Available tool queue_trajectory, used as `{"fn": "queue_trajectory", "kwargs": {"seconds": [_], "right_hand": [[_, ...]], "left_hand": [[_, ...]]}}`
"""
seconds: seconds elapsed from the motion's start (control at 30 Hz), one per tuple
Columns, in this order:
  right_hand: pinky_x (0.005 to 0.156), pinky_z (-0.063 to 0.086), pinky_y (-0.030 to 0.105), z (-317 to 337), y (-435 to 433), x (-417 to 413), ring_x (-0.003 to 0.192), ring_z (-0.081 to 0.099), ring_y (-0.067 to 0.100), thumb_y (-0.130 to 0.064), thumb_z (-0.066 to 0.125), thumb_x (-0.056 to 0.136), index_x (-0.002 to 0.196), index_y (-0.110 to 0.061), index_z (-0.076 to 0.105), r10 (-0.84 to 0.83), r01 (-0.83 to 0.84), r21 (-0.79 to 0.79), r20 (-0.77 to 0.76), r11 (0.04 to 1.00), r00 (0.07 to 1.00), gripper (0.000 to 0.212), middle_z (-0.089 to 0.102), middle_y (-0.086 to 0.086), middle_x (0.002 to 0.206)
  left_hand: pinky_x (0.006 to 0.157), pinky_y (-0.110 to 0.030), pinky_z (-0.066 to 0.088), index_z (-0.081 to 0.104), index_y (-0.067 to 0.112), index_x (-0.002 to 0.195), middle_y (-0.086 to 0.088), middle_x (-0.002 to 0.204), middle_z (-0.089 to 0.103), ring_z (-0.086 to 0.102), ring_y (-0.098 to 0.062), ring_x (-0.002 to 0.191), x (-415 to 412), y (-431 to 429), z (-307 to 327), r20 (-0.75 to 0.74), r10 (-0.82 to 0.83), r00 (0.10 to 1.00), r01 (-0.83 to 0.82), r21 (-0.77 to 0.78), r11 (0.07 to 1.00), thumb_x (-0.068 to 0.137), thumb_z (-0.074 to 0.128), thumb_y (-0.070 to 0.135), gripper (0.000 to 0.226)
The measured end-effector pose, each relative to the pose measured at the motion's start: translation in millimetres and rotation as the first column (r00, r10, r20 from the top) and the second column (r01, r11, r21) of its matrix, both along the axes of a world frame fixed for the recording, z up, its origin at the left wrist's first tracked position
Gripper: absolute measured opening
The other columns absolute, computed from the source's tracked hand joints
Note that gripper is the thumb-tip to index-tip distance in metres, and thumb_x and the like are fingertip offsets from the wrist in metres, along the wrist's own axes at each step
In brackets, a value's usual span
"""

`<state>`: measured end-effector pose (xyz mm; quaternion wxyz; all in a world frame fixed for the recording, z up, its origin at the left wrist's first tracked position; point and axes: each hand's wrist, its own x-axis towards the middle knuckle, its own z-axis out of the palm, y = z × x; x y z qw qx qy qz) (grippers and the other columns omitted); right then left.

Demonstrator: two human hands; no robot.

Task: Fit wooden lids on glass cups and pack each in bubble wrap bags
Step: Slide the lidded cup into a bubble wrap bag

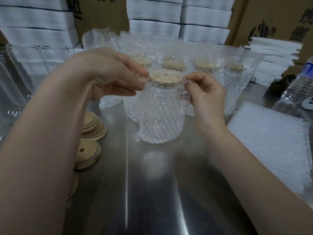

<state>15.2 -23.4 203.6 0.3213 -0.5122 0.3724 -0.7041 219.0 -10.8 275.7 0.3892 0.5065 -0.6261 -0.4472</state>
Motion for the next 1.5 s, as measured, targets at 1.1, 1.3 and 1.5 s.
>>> {"fn": "queue_trajectory", "kwargs": {"seconds": [1.1, 1.3, 1.5], "right_hand": [[0.095, 0.049, 0.026, -13, 6, 25, 0.116, 0.062, 0.007, -0.017, 0.084, 0.066, 0.134, -0.024, 0.05, 0.4, -0.392, 0.113, -0.435, 0.913, 0.807, 0.076, 0.066, -0.012, 0.121], [0.101, 0.051, 0.037, -15, 3, 39, 0.114, 0.063, 0.011, -0.015, 0.084, 0.07, 0.134, -0.018, 0.053, 0.442, -0.409, 0.168, -0.391, 0.897, 0.807, 0.072, 0.067, -0.004, 0.121], [0.093, 0.05, 0.022, -20, 6, 55, 0.112, 0.054, -0.007, -0.031, 0.079, 0.081, 0.138, -0.033, 0.046, 0.348, -0.287, 0.2, -0.447, 0.937, 0.824, 0.066, 0.055, -0.027, 0.119]], "left_hand": [[0.061, -0.028, 0.054, 0.048, 0.043, 0.132, 0.01, 0.114, 0.06, 0.064, -0.016, 0.098, -11, 17, 13, 0.52, -0.102, 0.848, 0.111, 0.014, 0.994, 0.035, 0.09, 0.041, 0.106], [0.064, -0.034, 0.057, 0.049, 0.027, 0.13, 0.005, 0.104, 0.058, 0.063, -0.019, 0.092, -8, 15, 13, 0.526, 0.069, 0.848, -0.068, -0.021, 0.997, 0.047, 0.09, 0.032, 0.093], [0.067, -0.037, 0.057, 0.045, 0.023, 0.104, 0.008, 0.087, 0.044, 0.051, -0.015, 0.08, 1, 9, 11, 0.479, 0.277, 0.833, -0.277, -0.071, 0.958, 0.063, 0.089, 0.032, 0.061]]}}
